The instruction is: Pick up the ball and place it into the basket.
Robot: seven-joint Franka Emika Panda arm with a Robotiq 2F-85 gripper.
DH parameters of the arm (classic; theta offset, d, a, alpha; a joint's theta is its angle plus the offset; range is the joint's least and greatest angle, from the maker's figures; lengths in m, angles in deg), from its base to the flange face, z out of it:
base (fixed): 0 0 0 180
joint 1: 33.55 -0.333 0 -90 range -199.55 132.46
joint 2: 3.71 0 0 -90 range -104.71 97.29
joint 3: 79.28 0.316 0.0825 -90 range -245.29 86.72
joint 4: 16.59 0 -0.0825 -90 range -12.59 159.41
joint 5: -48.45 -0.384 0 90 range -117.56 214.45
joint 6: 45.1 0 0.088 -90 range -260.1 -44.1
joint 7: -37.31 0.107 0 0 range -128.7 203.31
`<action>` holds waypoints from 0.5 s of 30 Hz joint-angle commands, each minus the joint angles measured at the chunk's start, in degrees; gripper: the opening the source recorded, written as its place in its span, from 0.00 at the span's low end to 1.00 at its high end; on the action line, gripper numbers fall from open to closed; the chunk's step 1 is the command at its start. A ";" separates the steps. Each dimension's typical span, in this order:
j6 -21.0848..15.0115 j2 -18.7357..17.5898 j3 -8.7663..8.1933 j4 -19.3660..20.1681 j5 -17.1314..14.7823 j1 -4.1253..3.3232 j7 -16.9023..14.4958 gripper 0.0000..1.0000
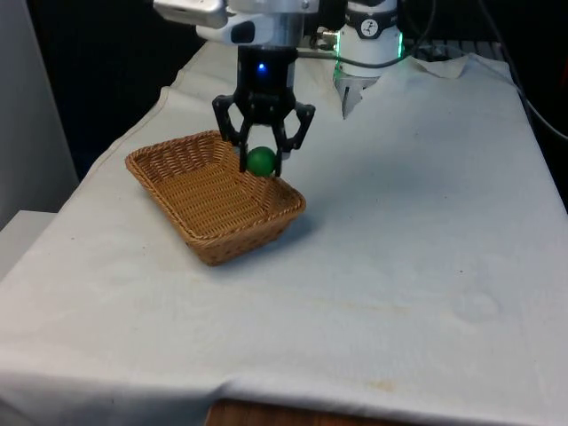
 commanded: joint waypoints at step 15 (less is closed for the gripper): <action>-3.15 -6.53 -0.92 -1.95 -6.93 2.01 -4.93 0.02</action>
